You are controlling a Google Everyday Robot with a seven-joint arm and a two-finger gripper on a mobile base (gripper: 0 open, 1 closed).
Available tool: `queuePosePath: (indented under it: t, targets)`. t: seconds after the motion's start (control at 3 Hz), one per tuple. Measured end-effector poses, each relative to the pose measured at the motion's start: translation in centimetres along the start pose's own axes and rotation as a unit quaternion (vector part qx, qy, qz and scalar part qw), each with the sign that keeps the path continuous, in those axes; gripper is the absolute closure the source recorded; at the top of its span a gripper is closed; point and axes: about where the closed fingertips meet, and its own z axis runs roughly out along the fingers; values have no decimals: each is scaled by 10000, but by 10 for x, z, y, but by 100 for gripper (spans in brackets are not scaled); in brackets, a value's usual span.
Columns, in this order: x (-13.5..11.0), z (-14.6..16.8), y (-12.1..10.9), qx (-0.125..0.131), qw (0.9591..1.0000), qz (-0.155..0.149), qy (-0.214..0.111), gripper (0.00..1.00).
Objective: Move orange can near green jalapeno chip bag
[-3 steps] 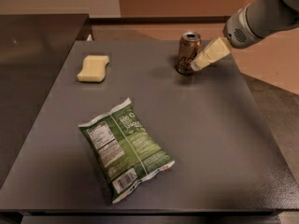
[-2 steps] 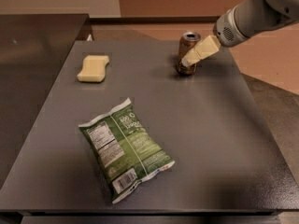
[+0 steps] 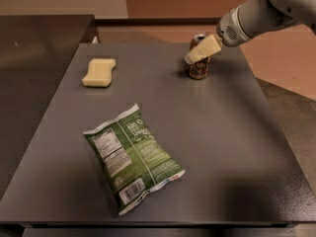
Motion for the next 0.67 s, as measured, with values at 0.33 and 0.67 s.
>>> queuePosePath:
  t: [0.33,0.67]
  targets:
    - [-6,2,5,-125,9999,-61,-89,41]
    - [-6,1,13,-269,9995,-67,-169,63]
